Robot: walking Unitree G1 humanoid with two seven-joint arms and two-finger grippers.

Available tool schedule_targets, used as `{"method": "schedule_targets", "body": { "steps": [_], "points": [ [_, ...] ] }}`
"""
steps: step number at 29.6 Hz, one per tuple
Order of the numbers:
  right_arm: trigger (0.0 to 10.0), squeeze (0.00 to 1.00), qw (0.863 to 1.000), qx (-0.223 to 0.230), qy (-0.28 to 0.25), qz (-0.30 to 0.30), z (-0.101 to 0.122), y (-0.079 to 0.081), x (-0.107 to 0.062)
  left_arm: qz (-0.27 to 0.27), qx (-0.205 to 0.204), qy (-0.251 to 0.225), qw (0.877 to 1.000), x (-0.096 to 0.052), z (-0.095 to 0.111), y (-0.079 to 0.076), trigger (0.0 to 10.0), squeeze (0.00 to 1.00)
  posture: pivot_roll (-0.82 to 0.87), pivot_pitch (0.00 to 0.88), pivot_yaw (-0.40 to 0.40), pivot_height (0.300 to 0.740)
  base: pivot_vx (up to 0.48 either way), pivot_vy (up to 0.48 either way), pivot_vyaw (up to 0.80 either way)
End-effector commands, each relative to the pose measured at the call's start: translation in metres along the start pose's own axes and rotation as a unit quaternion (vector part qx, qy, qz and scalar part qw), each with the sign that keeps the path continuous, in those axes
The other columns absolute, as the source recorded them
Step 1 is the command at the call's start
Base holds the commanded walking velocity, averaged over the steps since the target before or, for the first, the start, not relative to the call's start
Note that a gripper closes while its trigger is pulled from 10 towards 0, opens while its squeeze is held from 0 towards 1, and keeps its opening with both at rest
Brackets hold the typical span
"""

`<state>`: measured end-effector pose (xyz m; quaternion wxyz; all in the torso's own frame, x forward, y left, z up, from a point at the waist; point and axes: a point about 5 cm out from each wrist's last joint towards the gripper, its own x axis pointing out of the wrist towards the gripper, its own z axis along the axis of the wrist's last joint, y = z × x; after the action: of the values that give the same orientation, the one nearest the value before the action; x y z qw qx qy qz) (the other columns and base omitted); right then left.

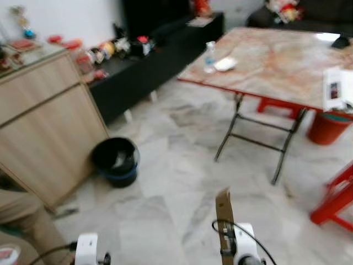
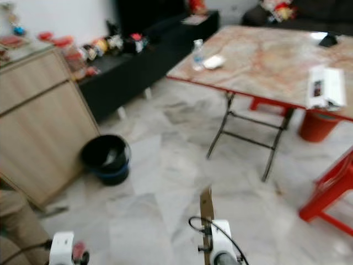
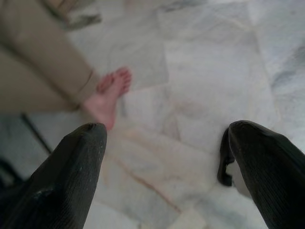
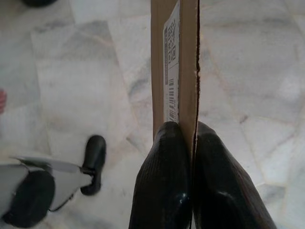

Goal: Picking trash to rubbish bin

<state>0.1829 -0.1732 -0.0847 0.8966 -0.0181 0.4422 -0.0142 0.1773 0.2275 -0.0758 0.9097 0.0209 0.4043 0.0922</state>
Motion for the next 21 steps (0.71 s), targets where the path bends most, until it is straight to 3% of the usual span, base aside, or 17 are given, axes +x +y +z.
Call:
{"method": "schedule_targets", "body": {
  "steps": [1,5,11,15,21],
  "points": [
    [10.0,0.0,1.0,0.003,-0.006,0.002,0.0046,0.0029,0.0011,0.011,0.004,0.004,1.0,-0.0008,-0.0022,0.006,10.0,0.0,0.09,0.038,0.078,0.74,0.0,0.0,0.79],
    [10.0,0.0,1.0,-0.016,-0.007,0.011,0.0075,0.0066,0.0018,0.012,0.006,0.002,1.0,0.0,0.0003,0.0062,10.0,0.0,0.09,0.041,0.074,0.74,0.0,0.0,0.79],
    [10.0,0.0,1.0,-0.006,-0.01,0.013,0.0086,0.0081,0.002,0.016,0.002,-0.001,1.0,0.0004,0.0021,0.0073,10.0,0.0,0.1,0.042,0.071,0.74,0.0,0.0,0.79],
    [10.0,0.0,1.0,-0.003,-0.014,0.019,0.01,0.0101,0.0021,0.019,0.001,-0.003,1.0,0.0001,0.0019,0.0088,10.0,0.0,0.09,0.037,0.072,0.74,0.0,0.0,0.0],
    [10.0,0.0,1.0,0.001,-0.016,0.018,0.0094,0.0088,0.0018,0.021,0.008,-0.001,1.0,0.0,0.0013,0.0093,10.0,0.0,0.08,0.027,0.076,0.74,0.388,0.0,0.0]
  ]
}}
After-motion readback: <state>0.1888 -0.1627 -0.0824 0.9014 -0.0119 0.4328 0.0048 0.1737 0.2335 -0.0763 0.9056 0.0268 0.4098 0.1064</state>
